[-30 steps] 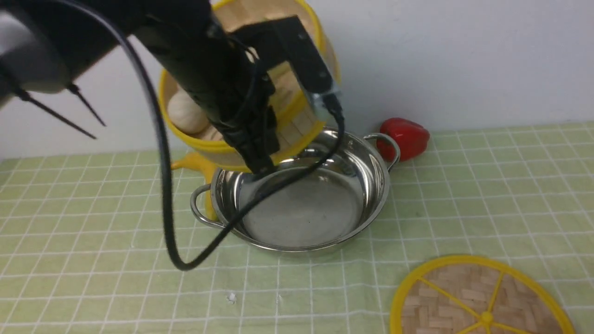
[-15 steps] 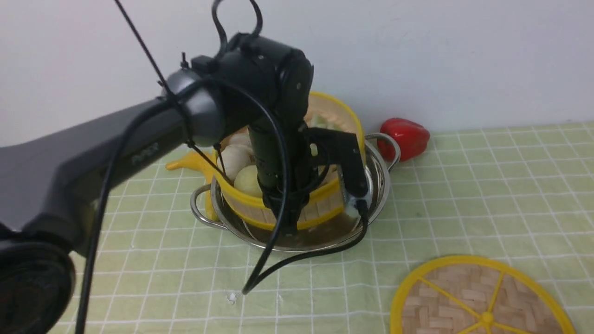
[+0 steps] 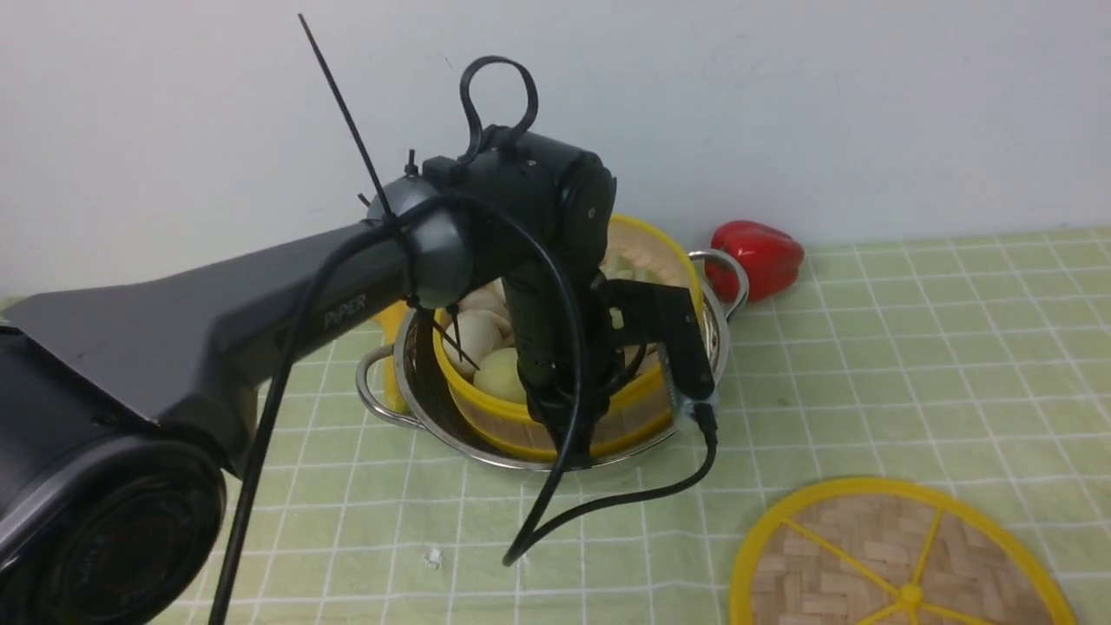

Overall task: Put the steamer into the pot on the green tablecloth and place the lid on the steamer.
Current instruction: 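Place the bamboo steamer basket with dumplings into the steel pot with the left gripper, then move the gripper down to the bamboo steamer lid and grasp its center knob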

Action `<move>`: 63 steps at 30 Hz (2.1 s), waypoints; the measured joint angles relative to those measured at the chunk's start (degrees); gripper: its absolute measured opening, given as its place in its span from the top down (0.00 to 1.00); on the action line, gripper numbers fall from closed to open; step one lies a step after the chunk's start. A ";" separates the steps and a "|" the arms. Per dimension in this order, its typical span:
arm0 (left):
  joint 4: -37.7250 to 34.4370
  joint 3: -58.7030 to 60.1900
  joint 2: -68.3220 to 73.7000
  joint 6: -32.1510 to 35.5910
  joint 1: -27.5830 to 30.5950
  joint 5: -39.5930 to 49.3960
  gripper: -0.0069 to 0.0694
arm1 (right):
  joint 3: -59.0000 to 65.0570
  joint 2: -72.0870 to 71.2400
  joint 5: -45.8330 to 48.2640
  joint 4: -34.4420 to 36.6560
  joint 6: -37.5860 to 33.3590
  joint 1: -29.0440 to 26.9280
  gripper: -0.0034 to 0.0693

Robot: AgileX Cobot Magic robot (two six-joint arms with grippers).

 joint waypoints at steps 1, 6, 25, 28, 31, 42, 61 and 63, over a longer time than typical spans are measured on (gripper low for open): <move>0.00 0.00 0.29 -0.11 0.00 0.00 0.87 | 0.00 0.00 0.00 0.00 0.00 0.00 0.62; 0.25 0.00 1.45 -1.95 0.00 0.00 0.85 | 0.00 0.00 0.00 0.00 0.00 0.00 0.62; 8.83 -9.89 -3.20 -14.04 -0.04 2.31 0.07 | 0.00 0.00 0.00 0.00 0.00 0.00 0.62; 10.76 -14.04 -6.16 -18.33 -0.04 2.41 0.12 | 0.00 0.00 0.00 0.00 0.00 0.00 0.62; 13.93 -15.49 -12.90 -23.62 -0.04 2.45 0.40 | 0.00 0.00 0.00 0.00 0.00 0.00 0.62; 20.01 -15.72 -38.39 -44.45 0.23 2.60 0.94 | 0.00 0.00 0.00 0.00 0.00 0.00 0.62; 5.93 2.44 -56.56 -47.25 15.33 -0.17 0.92 | 0.00 0.00 -0.05 0.00 0.00 0.00 0.62; 2.13 8.07 -58.58 -46.77 19.54 -3.29 0.91 | 0.00 0.00 -0.05 0.00 0.00 0.00 0.62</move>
